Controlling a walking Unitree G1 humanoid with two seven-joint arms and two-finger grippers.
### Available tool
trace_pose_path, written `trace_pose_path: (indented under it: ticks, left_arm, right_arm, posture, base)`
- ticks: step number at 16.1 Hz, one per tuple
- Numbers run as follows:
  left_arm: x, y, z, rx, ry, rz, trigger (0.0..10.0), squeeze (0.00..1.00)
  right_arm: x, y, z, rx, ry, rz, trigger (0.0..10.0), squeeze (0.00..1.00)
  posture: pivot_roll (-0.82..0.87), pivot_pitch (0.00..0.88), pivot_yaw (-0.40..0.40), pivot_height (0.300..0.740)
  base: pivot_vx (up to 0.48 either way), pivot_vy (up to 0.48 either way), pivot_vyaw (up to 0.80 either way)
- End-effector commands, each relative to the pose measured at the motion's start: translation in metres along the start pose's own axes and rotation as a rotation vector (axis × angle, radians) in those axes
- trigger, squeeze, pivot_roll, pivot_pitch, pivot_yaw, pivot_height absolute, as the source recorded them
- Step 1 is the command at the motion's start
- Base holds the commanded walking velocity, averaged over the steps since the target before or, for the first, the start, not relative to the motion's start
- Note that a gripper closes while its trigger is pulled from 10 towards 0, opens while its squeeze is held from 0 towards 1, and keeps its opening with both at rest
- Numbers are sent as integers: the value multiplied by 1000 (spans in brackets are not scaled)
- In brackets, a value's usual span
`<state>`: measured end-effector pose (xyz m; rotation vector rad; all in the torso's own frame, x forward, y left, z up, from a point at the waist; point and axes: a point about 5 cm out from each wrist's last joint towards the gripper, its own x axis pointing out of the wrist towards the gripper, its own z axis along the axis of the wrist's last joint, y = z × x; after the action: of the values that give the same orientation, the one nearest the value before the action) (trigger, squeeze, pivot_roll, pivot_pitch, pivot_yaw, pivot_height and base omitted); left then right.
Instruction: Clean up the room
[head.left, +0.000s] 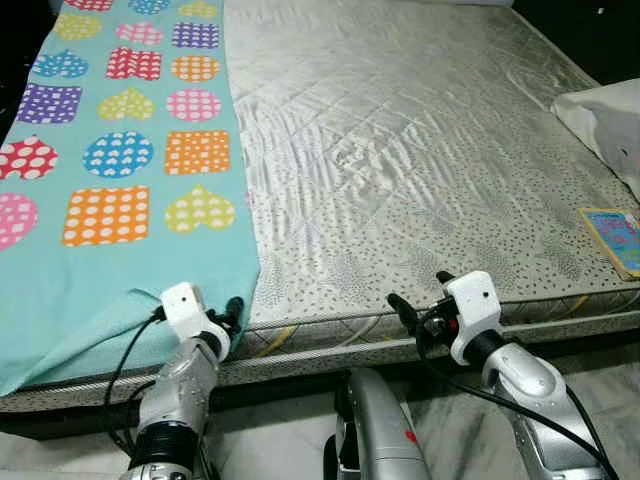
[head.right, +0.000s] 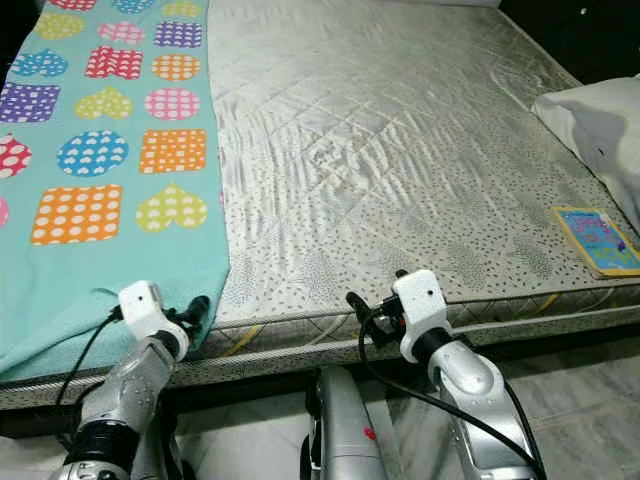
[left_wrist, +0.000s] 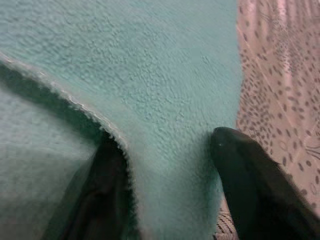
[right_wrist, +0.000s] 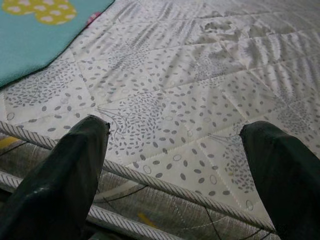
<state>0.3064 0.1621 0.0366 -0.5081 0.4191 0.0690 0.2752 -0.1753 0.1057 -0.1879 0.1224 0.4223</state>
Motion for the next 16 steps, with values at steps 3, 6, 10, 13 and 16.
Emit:
trace_pose_path:
  ticks: [3, 6, 10, 13, 16]
  left_arm:
    - [-2, -4, -12, 17, 25, -32, 0, 0]
    - [-3, -5, -13, 10, 19, -54, 0, 0]
    - [-5, 1, -6, 17, -12, -45, 0, 0]
    - [-7, 11, 0, 19, -31, -23, 0, 0]
    - [-10, 24, 9, 24, -52, 9, 0, 0]
  right_arm:
    - [-1, -3, -5, 2, 18, -13, 10000, 0]
    - [-3, -4, -6, 1, 15, -12, 10000, 0]
    - [-3, -4, -8, 2, 14, -9, 10000, 0]
    - [-3, -1, -9, 3, 12, -3, 10000, 0]
    - [-2, 0, -8, 4, 5, 4, 10000, 0]
  posture:
    - [-160, 169, -113, 556]
    - [-155, 166, -115, 556]
    - [-149, 163, -112, 556]
    - [-146, 163, -111, 556]
    - [-137, 157, -111, 556]
  base:
    - [0, 0, 0]
    - [0, 0, 0]
    - [0, 0, 0]
    - [0, 0, 0]
    - [0, 0, 0]
